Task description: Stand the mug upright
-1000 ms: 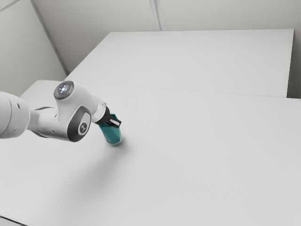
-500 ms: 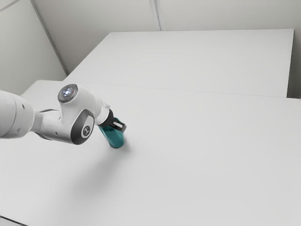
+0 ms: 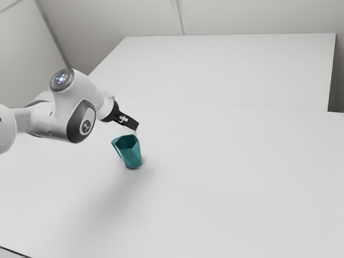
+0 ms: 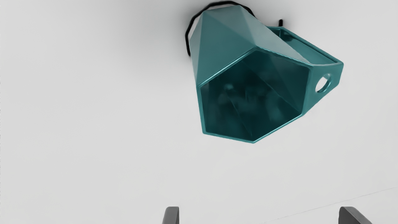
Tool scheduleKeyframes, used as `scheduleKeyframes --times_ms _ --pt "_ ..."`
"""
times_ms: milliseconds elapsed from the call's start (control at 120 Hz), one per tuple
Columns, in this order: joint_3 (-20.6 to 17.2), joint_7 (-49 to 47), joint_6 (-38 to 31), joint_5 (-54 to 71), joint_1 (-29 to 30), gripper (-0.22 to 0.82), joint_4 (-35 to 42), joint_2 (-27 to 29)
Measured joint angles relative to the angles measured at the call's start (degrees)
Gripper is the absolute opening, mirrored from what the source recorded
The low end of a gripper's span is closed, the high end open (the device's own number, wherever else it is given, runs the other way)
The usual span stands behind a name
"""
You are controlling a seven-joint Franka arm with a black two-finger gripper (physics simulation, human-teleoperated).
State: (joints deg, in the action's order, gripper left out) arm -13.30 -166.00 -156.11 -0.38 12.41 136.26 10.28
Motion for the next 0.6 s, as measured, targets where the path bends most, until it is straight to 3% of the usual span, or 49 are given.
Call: scheduleKeyframes --times_ms 317,492,600 --pt "0.42 0.0 28.19 0.43 -1.31 0.59 -23.57 -4.73" --pt "0.74 0.0 38.19 1.26 -2.7 0.6 -30.8 -8.36" --pt "3.01 0.0 42.24 2.18 -5.5 0.6 -33.67 -9.73"
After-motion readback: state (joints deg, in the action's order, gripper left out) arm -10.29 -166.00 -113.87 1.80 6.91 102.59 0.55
